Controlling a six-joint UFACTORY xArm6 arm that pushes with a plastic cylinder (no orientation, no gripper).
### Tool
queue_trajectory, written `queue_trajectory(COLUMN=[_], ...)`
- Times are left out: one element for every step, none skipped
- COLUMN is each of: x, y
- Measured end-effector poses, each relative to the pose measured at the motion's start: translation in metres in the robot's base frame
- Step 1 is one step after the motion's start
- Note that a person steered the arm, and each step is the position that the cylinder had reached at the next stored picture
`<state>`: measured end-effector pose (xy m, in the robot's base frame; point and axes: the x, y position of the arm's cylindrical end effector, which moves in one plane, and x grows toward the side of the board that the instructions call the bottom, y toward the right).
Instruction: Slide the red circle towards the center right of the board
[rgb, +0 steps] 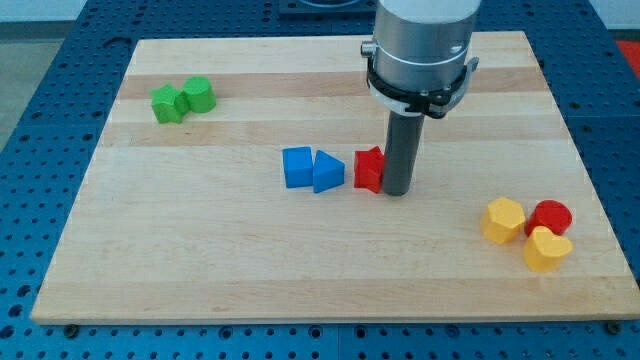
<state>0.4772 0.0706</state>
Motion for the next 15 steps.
queue_trajectory(x=[-0.003,-0.009,0.012,0.059,0.112,0.113,0.098,0.078,0.055,0.032,0.022,0.023,0.019,0.015,0.014], y=[0.060,0.153,0.240,0.274,0.249,0.198,0.169,0.165,0.164,0.157,0.149,0.149,0.146,0.117,0.080])
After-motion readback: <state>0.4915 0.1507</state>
